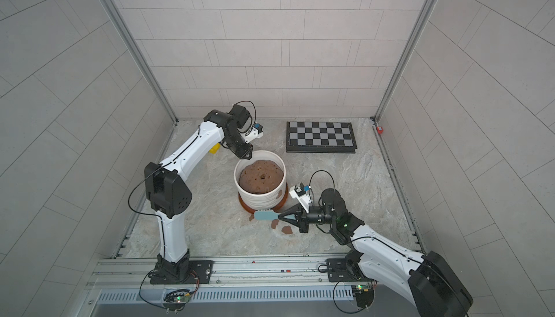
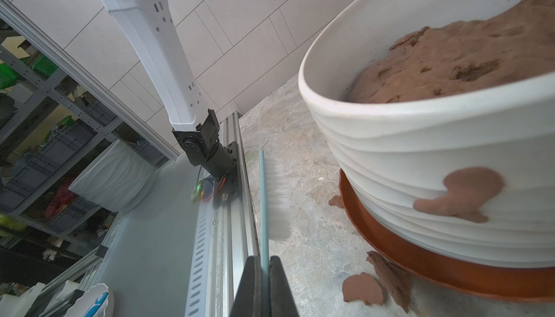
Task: Scrub the dried mud off the ceramic pot
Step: Brush off the soil from the pot, then rotate the pot at the center of the board.
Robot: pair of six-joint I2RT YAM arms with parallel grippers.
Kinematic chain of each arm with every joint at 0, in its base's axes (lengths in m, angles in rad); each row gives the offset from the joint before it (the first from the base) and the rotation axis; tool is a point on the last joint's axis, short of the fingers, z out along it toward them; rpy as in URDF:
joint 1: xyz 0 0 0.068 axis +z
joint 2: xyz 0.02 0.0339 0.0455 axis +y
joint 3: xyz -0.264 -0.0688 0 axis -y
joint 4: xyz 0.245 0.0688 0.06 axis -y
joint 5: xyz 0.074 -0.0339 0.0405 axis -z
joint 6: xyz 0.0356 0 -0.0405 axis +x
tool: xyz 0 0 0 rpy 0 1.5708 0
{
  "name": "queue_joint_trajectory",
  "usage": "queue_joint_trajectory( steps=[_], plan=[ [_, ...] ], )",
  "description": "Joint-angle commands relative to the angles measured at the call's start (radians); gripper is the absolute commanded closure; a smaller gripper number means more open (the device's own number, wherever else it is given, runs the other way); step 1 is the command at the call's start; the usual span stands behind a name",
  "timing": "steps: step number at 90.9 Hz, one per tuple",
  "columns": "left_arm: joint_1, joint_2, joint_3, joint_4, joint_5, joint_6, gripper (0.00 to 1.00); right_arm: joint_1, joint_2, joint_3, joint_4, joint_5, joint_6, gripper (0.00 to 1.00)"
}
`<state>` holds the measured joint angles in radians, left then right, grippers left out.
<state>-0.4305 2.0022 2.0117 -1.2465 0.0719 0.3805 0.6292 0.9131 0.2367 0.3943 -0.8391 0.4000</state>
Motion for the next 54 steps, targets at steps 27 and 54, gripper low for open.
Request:
queue_joint_trajectory(
  steps=[27,54],
  plan=[
    [-0.004,-0.095,0.081,-0.077,-0.049,-0.246,0.44,0.003,0.03,0.047,0.004,-0.008,-0.045,1.0],
    [-0.026,-0.237,-0.077,-0.091,-0.148,-0.631,0.39,0.001,0.057,0.058,0.047,0.001,-0.038,1.0]
  ],
)
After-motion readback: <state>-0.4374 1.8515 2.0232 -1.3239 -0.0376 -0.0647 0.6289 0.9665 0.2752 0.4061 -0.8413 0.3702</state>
